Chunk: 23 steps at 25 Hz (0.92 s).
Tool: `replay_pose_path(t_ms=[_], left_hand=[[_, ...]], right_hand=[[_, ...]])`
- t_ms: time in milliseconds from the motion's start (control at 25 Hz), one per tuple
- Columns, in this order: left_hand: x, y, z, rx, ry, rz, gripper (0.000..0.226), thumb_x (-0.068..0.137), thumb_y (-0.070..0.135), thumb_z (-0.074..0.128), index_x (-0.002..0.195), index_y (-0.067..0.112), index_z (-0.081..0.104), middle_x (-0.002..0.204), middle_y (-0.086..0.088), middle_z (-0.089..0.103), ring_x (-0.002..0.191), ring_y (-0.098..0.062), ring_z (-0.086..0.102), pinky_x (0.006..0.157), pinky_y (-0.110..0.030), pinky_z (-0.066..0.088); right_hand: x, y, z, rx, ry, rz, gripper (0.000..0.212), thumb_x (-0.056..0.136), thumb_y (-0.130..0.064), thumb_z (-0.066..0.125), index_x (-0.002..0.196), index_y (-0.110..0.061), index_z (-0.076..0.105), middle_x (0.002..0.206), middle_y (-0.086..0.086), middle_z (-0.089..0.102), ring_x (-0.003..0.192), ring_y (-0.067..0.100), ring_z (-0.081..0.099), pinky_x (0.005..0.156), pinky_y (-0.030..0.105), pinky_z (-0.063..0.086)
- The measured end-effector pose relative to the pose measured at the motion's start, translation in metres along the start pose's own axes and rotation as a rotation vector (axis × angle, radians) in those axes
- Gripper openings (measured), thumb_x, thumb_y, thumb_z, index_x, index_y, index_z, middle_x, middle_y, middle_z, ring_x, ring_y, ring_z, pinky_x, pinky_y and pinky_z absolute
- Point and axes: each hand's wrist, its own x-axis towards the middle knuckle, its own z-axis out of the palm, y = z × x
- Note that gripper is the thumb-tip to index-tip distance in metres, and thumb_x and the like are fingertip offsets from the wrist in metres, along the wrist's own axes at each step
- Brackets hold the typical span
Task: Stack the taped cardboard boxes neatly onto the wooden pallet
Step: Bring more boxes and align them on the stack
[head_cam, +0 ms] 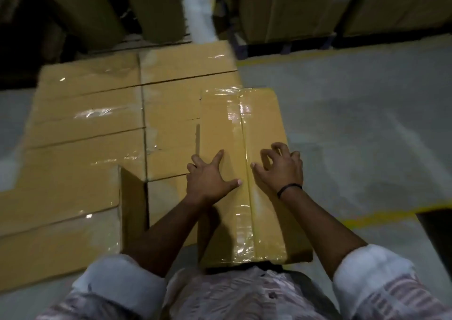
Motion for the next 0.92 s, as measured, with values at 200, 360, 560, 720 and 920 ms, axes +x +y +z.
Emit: replay_pose_path(t_ms=[200, 360, 560, 720, 920], left_hand=[[-0.010, 0.026, 0.015, -0.139, 0.099, -0.389, 0.108, 0.069, 0.078, 0.072, 0.157, 0.049, 0.017, 0.153, -0.017, 0.016, 0.138, -0.044, 0.028, 0.111, -0.055, 0.038], [-0.013, 0.039, 0.015, -0.228, 0.265, -0.556, 0.099, 0.072, 0.077, 0.072, 0.155, 0.046, 0.027, 0.156, -0.016, 0.015, 0.138, -0.044, 0.028, 0.111, -0.054, 0.034], [-0.032, 0.032, 0.037, -0.449, 0.282, -0.661, 0.100, 0.074, 0.068, 0.077, 0.157, 0.042, 0.026, 0.153, -0.013, 0.016, 0.134, -0.041, 0.030, 0.102, -0.048, 0.042], [-0.044, 0.031, 0.069, -0.422, 0.216, -0.662, 0.105, 0.074, 0.066, 0.078, 0.157, 0.040, 0.020, 0.157, -0.013, 0.006, 0.135, -0.045, 0.030, 0.103, -0.050, 0.042], [-0.033, 0.018, 0.085, -0.272, 0.253, -0.559, 0.113, 0.069, 0.071, 0.078, 0.158, 0.035, 0.019, 0.165, -0.005, -0.022, 0.142, -0.048, 0.020, 0.109, -0.055, 0.042]], right_hand=[[0.058, -0.001, 0.000, -0.065, -0.227, -0.340, 0.058, 0.080, -0.070, 0.057, 0.131, -0.042, 0.054, 0.151, -0.010, 0.032, 0.125, 0.033, 0.038, 0.105, 0.044, 0.039], [0.085, -0.019, -0.002, -0.114, -0.293, -0.516, 0.066, 0.080, -0.073, 0.054, 0.136, -0.039, 0.049, 0.154, -0.007, 0.029, 0.128, 0.035, 0.037, 0.108, 0.047, 0.037], [0.094, -0.038, 0.008, -0.215, -0.411, -0.724, 0.067, 0.081, -0.069, 0.060, 0.139, -0.039, 0.047, 0.156, -0.006, 0.025, 0.131, 0.034, 0.034, 0.109, 0.049, 0.036], [0.092, -0.024, 0.022, -0.269, -0.534, -0.789, 0.065, 0.085, -0.061, 0.063, 0.143, -0.039, 0.042, 0.159, -0.005, 0.018, 0.136, 0.036, 0.030, 0.110, 0.053, 0.035], [0.089, -0.024, 0.021, -0.321, -0.529, -0.788, 0.068, 0.086, -0.059, 0.063, 0.146, -0.038, 0.038, 0.164, -0.006, 0.008, 0.148, 0.037, 0.004, 0.115, 0.059, 0.026]])
